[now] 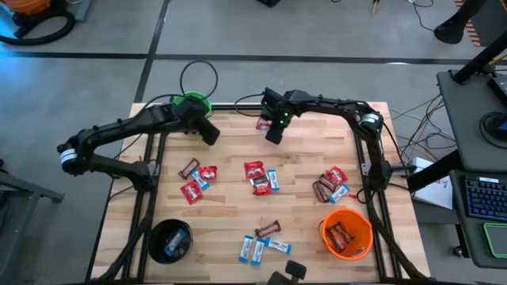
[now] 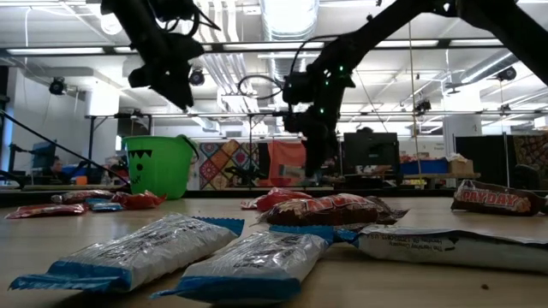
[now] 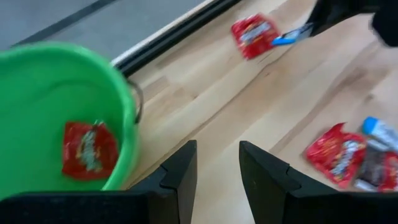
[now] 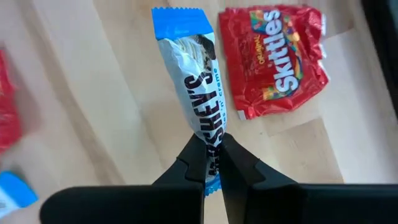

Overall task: Sort candy
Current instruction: Put the white chocolate into the black bucket

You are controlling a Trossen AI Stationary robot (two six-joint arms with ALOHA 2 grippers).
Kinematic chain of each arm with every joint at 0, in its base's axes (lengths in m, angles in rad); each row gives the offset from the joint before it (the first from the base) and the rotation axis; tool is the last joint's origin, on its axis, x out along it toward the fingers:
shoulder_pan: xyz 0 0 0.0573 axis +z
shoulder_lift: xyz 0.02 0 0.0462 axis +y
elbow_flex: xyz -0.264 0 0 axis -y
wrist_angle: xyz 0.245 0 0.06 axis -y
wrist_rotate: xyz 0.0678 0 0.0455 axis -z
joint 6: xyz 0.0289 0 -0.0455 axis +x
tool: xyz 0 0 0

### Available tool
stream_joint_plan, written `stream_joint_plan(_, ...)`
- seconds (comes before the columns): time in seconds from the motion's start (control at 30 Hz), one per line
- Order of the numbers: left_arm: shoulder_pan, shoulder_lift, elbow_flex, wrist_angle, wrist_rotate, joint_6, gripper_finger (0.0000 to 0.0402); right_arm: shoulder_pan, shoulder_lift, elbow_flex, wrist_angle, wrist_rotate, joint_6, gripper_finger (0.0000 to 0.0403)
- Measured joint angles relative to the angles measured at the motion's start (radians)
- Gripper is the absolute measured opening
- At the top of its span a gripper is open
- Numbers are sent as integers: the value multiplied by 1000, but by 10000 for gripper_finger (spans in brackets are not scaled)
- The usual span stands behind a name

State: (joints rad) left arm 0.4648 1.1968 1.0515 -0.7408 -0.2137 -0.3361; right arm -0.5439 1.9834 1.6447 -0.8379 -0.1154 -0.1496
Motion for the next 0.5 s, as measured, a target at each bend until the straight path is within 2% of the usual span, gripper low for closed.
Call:
stream_joint_plan(0.23, 0, -4, 0, 154, 132, 68, 103, 32, -87, 2, 20, -24, 76, 12)
stream_joint_plan(0.5, 0, -5, 0, 207, 224, 130, 103, 92, -198, 2, 87, -23, 178, 12)
